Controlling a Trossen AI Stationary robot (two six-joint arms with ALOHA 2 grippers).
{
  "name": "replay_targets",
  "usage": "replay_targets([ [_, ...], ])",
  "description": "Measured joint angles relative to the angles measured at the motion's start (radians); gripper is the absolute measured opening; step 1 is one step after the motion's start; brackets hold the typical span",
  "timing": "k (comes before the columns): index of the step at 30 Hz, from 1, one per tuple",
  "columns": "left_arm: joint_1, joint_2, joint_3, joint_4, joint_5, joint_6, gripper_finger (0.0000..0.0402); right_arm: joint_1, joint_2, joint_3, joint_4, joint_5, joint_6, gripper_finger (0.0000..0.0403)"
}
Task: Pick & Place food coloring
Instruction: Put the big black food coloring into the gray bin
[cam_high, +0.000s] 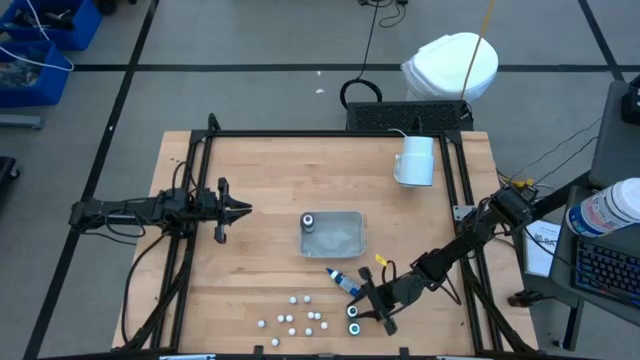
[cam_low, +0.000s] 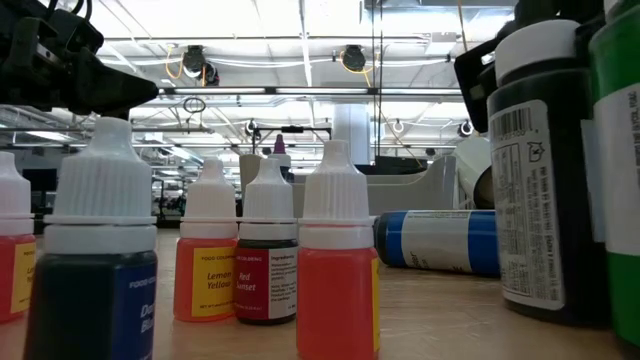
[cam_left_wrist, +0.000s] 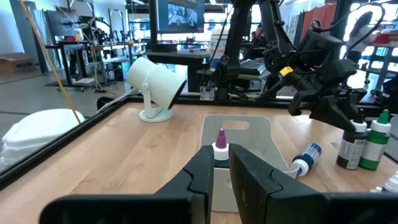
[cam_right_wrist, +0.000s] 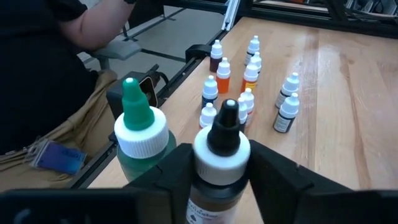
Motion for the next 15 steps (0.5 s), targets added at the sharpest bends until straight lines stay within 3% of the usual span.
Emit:
replay_targets([
  [3,0.0,0.0,0.0,0.0,0.0,0.0,0.0058,0.0,0.0,0.0,0.0,0.0,-0.01,0.0108],
  [15,0.0,0.0,0.0,-0.002,0.0,0.0,0.0058,-0.03,-0.045,0.0,0.032,0.034,-0.098,0.0112],
])
